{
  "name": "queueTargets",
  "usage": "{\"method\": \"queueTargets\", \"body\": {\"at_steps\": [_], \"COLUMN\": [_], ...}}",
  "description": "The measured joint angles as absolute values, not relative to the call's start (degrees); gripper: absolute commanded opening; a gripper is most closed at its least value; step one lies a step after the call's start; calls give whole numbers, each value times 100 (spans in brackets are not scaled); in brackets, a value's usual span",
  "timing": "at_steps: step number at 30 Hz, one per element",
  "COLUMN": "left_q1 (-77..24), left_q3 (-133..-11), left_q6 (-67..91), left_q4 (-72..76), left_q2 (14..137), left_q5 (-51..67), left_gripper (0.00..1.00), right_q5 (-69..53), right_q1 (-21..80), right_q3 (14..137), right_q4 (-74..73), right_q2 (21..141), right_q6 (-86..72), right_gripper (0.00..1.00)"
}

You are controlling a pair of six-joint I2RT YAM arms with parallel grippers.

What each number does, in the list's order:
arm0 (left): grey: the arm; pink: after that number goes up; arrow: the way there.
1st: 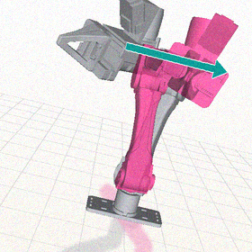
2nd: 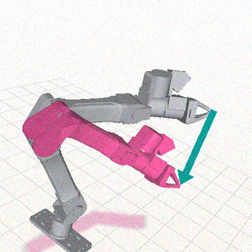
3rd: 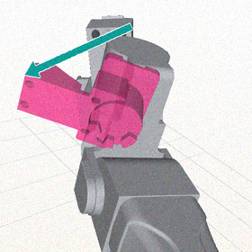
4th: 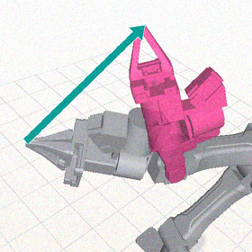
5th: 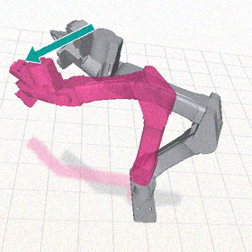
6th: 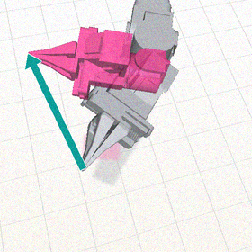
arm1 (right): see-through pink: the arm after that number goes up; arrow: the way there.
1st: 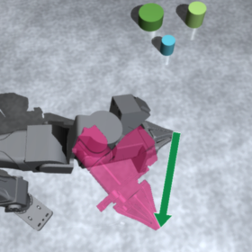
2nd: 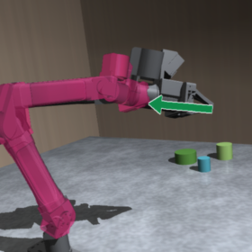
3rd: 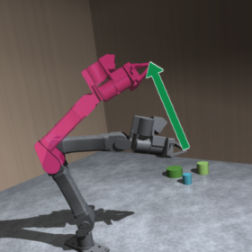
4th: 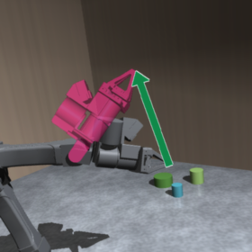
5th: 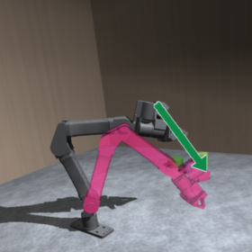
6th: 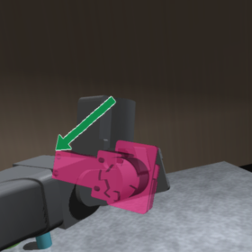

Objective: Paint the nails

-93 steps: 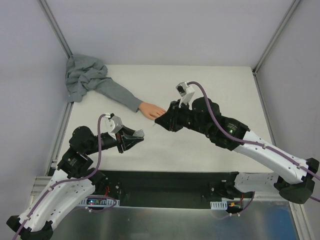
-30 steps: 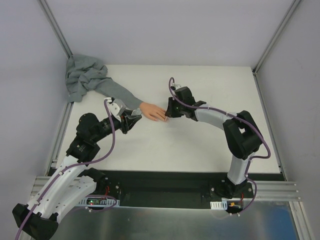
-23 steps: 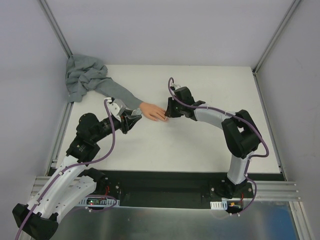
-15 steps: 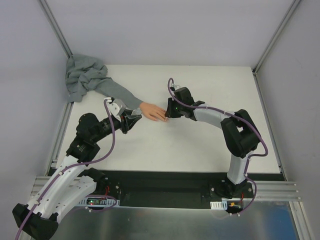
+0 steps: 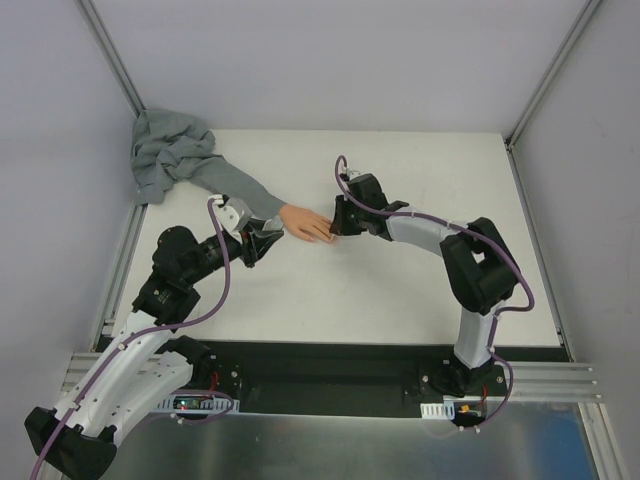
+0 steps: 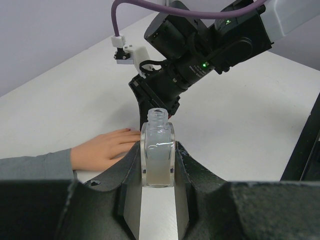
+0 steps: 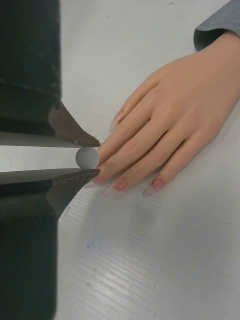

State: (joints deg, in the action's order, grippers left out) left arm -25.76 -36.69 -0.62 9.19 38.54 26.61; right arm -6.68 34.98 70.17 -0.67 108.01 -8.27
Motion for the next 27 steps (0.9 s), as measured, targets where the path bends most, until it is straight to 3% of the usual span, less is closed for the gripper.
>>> {"method": "queueTargets", "body": {"at_steps": [27], "left_q1": [-2543], "left_q3": [-3669], "left_q6": [-62], "left_q4": [919], "left_q2": [3854], "left_q5": [2685], "left_gripper": [0], "right_q5": [-674], "right_q1": [3468], "right_q3": [7140], "right_q4": [-180], "right_q2": [10960], "right_q6": [-827], "right_gripper": [1]}}
